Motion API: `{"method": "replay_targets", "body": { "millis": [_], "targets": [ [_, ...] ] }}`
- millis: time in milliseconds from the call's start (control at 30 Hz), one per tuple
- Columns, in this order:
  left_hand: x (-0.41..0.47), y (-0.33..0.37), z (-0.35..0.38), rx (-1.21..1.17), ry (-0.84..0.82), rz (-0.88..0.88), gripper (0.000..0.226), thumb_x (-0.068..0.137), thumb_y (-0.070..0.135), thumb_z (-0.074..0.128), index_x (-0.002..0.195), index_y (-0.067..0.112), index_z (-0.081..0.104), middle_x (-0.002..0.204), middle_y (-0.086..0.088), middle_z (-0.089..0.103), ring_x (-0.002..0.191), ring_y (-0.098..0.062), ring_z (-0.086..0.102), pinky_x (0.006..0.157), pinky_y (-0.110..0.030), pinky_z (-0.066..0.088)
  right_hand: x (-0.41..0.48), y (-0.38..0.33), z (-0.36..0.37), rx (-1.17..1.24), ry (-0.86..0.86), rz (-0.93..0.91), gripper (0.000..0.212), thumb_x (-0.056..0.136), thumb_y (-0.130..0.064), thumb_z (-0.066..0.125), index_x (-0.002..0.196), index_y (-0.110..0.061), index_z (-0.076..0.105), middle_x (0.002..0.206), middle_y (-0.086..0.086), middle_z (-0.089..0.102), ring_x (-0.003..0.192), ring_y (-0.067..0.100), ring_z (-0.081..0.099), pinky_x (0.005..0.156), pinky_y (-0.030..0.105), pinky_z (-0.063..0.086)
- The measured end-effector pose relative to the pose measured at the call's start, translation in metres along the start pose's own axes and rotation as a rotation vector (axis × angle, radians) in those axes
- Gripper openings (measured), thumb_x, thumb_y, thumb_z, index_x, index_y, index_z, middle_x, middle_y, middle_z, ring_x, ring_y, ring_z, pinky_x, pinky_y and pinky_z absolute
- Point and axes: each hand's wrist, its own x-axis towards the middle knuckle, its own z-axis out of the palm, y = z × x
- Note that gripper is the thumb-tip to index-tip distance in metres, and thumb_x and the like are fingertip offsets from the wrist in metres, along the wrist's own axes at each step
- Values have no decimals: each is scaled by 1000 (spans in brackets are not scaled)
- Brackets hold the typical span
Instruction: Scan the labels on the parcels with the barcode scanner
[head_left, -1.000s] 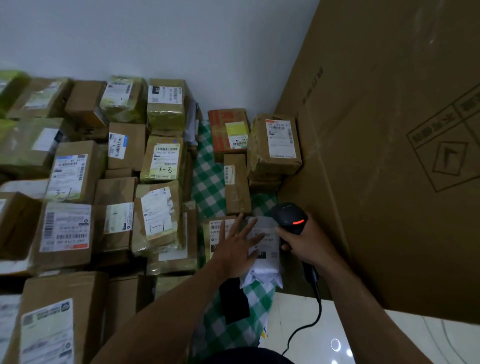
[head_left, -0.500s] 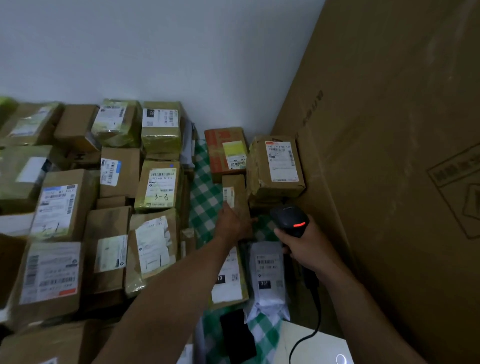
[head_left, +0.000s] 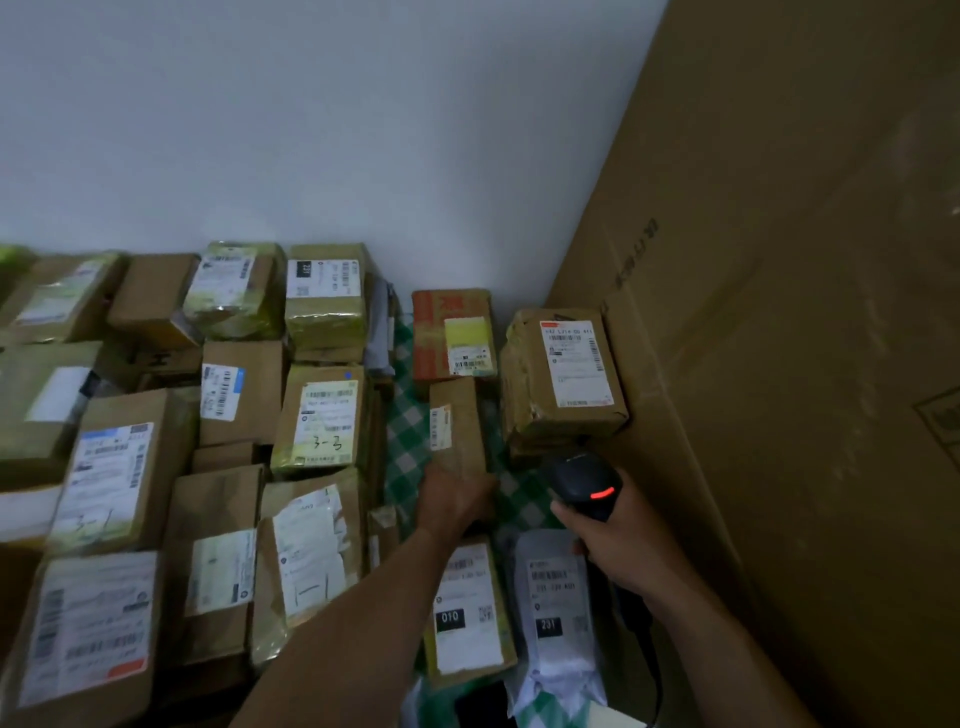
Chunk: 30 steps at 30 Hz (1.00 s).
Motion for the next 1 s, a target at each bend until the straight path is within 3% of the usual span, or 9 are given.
{"method": "replay_targets", "body": {
  "millis": [167,300,400,500,567,667,733,867,1000],
  "targets": [
    [-18,5,-20,-218,82,18,81,80,56,76,141,13,45,122,-8,62,101,-26,63,86,-39,55,-6,-3,6,8,-47,-23,45,87,-27,83,123,-28,56,105,2,73,79,22,76,83,49,62],
    [-61,10,-36,-423,13,150,88,74,65,64,146,19,47,126,-8,67,105,-26,70,86,-42,60,-20,-19,16,43,-30,-96,55,85,-33,84,132,-29,56,117,-2,70,99,19,71,93,46,57],
    [-98,5,-46,-658,-87,242,75,82,51,58,153,33,41,130,-7,66,110,-28,70,94,-53,59,-29,-35,20,165,-24,-145,64,86,-36,83,141,-31,51,126,-7,65,110,14,63,102,41,49],
    [-131,7,-51,-926,-215,319,57,96,34,53,152,38,43,137,-9,65,117,-30,68,87,-52,58,-41,-48,23,352,-50,-186,56,91,-29,79,138,-33,50,115,-14,63,91,-4,60,86,29,46],
    [-144,9,-54,-1003,-267,346,60,89,35,53,149,33,49,138,-9,66,120,-31,66,84,-48,57,-51,-56,27,417,-42,-189,59,86,-32,83,137,-31,53,116,-12,66,92,-2,63,84,29,49],
    [-162,10,-54,-865,-250,336,48,96,37,49,143,30,55,133,-8,69,121,-33,64,91,-47,53,-61,-62,26,500,-95,-166,95,56,-54,96,140,-30,58,124,-2,74,110,19,72,98,47,57],
    [-173,13,-59,-808,-218,308,41,106,42,38,133,23,63,130,-14,70,118,-32,66,94,-46,52,-65,-63,20,522,-116,-183,101,48,-50,99,138,-28,61,124,-1,74,111,20,72,98,50,58],
    [-193,21,-75,-638,-278,424,56,98,51,47,132,11,65,122,-14,74,111,-28,72,87,-38,60,-71,-64,6,403,-118,-282,85,62,-29,98,138,-30,60,125,-9,72,114,13,69,98,42,56],
    [-199,22,-73,-572,-101,565,54,96,19,69,145,33,52,122,7,72,113,-17,70,89,-42,61,-78,-61,1,395,-73,-344,70,71,-2,91,126,-31,57,115,-14,69,101,-2,65,76,16,53]
  ]
}}
